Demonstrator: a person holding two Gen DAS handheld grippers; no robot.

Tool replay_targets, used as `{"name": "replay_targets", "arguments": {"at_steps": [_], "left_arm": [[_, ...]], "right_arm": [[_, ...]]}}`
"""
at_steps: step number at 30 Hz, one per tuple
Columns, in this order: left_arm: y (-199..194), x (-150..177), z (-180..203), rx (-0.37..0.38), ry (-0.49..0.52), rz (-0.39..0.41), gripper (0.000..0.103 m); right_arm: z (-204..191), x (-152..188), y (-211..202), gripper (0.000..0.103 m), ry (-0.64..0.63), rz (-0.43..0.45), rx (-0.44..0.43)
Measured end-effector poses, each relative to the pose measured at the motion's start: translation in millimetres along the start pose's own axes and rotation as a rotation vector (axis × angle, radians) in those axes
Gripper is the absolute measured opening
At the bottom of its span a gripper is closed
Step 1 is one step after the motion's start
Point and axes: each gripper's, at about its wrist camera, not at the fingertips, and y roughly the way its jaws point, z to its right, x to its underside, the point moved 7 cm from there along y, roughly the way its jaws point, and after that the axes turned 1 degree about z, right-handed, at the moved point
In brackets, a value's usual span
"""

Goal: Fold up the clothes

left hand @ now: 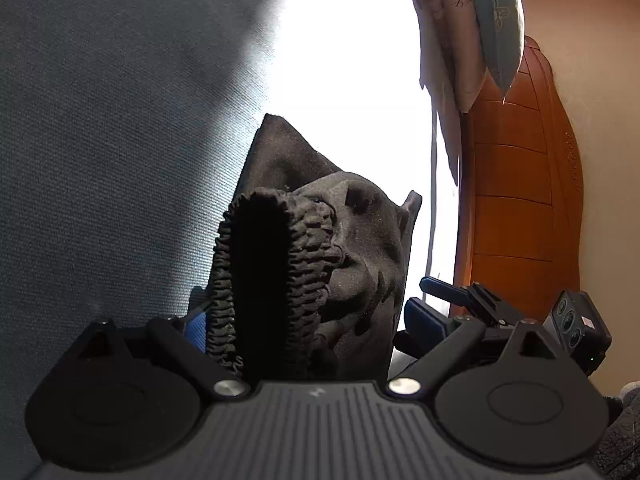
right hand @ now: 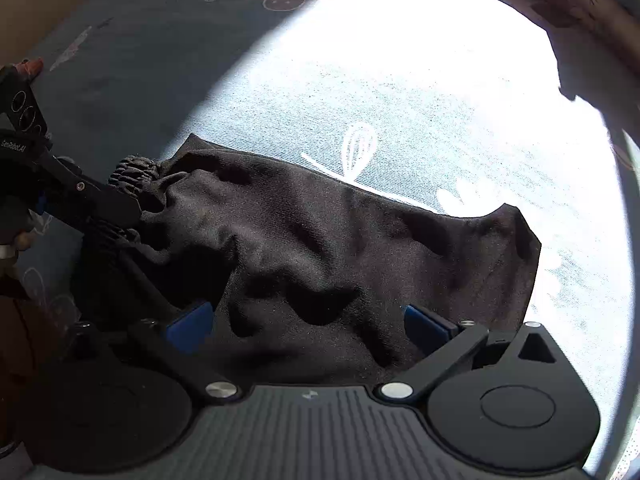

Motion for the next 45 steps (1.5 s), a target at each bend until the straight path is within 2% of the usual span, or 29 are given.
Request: {"name": "replay_targets", "arguments": {"at_steps": [6,8,12,16,22,26,30,36,38,39,40,45], "left_arm": [[19.9,-34.8,20.5,-0.014,0.12,-0.035,0.094],[23.8,-34.1,24.6,-0.015,0.141,-0.056,0.094],[25.3,-6.0,17.2,0.01,0.067,-0.109,0.094],[30.4,9.5,20.2,-0.02,0.084,-0.12,0.094],[29.8,-46.7,37.0,-0.007,0.131,-0.046,0.094],[30.0,-27.7,29.9,-0.003,0.088,-0.106,0.094],[32.8,-2.6,27.8,-0.031,0.1,-0.123,0.094],[44.1,-20.8,37.5,-0.119,0.144,-0.127,0.093],[39.7,-18.4,34.2,-0.174,0.183,-0.126,0.071],[37.4,-17.3,32.6,-0.202,0.202,-0.125,0.065],[35.1,-16.2,31.1,-0.23,0.221,-0.125,0.053],[38.7,-12.3,37.2,-0.349,0.307,-0.137,0.047]], "right_arm": [[1.8,1.7,3.4,0.103,0.035,-0.01,0.001],[0.9,1.3,3.3,0.103,0.038,-0.008,-0.001],[0.4,1.4,-0.8,0.103,0.039,-0.003,-0.01],[5.0,5.4,-2.6,0.103,0.06,-0.005,-0.01],[-1.4,9.6,-3.3,0.103,0.061,0.007,-0.001],[0.0,18.8,-15.9,0.103,0.075,0.015,-0.007],[8.4,25.6,-21.5,0.103,0.092,0.02,-0.022],[22.6,27.5,-28.1,0.103,0.148,0.044,-0.043],[30.3,29.8,-32.1,0.103,0.187,0.049,-0.059],[34.1,30.9,-34.1,0.103,0.207,0.051,-0.067],[38.8,32.7,-34.4,0.103,0.224,0.053,-0.07],[64.0,43.3,-33.7,0.103,0.299,0.065,-0.08]]}}
